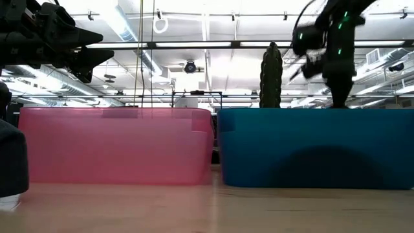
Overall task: Pick & Place hat
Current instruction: Put the right black cap into the blue bin
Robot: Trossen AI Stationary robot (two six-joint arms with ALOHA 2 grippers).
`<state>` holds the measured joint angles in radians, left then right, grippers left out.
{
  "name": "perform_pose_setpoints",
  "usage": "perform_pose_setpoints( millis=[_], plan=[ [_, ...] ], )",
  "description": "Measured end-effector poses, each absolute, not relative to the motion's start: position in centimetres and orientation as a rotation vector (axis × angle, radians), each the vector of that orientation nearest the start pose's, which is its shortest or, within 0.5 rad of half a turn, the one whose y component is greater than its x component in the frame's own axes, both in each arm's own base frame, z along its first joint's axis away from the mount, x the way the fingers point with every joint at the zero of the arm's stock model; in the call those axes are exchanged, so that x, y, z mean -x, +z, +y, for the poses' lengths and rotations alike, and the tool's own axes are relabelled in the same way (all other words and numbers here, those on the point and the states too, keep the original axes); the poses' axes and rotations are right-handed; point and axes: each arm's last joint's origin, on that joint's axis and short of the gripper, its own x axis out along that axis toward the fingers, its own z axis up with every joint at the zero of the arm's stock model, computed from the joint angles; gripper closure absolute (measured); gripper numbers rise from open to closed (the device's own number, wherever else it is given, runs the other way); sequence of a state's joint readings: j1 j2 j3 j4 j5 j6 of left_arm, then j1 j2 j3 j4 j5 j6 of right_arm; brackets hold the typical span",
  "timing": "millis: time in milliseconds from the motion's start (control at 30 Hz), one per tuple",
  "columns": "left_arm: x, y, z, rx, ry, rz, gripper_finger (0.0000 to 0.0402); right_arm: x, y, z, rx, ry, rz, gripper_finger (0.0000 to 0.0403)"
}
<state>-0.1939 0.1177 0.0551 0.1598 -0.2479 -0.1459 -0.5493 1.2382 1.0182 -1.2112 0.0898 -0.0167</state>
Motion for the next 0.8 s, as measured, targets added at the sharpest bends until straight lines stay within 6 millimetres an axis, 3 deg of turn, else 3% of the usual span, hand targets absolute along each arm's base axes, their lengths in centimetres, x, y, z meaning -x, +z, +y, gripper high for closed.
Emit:
perform_pose_setpoints(
  millis=[200,300,533,800],
  plan=[
    [-10.1,18.8,-1.3,0.167,0.047,-0.099,0.0181,-15.7,31.4,-6.0,-0.334,-0.500,1.245,0.0401],
    [-10.1,18.8,-1.3,0.167,0.047,-0.099,0.0181,-15.0,32.8,-3.9,-0.350,-0.470,1.167,0.0402],
    [-10.1,18.8,-1.3,0.167,0.048,-0.099,0.0181,-14.7,33.5,-0.4,-0.382,-0.381,1.107,0.0403],
    [-10.1,18.8,-1.3,0.167,0.048,-0.099,0.0181,-17.6,33.1,3.1,-0.351,-0.229,1.050,0.0403]
  ],
)
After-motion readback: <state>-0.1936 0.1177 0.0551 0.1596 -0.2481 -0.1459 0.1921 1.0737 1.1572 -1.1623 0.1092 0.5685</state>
